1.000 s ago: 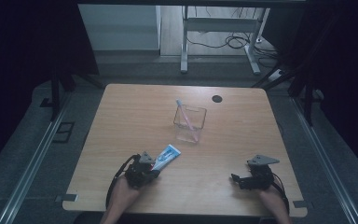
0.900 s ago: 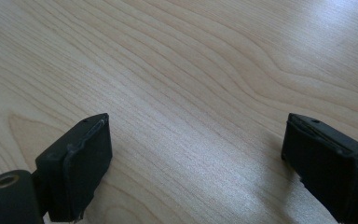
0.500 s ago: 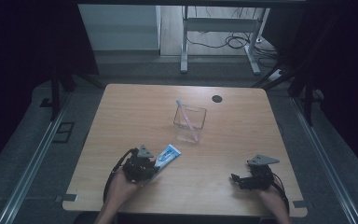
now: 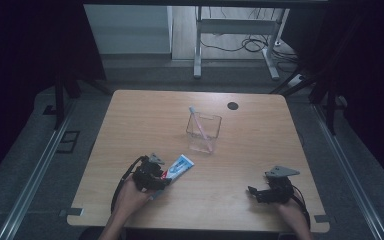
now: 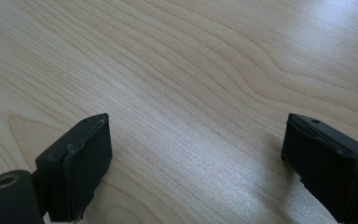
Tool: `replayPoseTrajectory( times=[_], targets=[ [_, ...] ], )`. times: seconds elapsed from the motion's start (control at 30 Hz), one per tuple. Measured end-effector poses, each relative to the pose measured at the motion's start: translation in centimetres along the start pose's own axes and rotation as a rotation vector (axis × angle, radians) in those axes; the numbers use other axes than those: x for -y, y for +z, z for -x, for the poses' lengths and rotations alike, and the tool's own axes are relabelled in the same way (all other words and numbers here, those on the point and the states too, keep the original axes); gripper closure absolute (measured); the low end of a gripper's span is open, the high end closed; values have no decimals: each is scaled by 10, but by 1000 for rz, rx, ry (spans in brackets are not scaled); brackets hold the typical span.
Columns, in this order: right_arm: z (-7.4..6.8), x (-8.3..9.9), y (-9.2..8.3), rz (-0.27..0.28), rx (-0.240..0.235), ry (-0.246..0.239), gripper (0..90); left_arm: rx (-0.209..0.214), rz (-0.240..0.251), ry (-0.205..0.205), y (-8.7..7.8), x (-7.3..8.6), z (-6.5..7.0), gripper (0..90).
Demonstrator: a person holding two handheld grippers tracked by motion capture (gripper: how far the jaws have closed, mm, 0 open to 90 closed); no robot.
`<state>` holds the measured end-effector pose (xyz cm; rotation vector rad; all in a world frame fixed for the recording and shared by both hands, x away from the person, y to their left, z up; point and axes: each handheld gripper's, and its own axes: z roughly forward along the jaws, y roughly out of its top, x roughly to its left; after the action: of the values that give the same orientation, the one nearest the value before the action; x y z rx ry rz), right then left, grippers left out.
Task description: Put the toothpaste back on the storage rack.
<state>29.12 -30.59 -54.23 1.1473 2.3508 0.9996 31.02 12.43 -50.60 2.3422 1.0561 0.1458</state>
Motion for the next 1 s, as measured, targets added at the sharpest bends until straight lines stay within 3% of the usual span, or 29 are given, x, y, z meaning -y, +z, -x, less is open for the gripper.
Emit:
replayPoseTrajectory(
  times=[0.47,0.77,1.0],
  targets=[
    [0,0,0,-3,-1,5,85,13,-92,15,17,-18,-3,472],
    [0,0,0,-2,0,4,85,-11,-130,36,24,-25,1,462],
    [0,0,0,-2,0,4,85,-15,-142,22,23,-27,3,550]
  ],
)
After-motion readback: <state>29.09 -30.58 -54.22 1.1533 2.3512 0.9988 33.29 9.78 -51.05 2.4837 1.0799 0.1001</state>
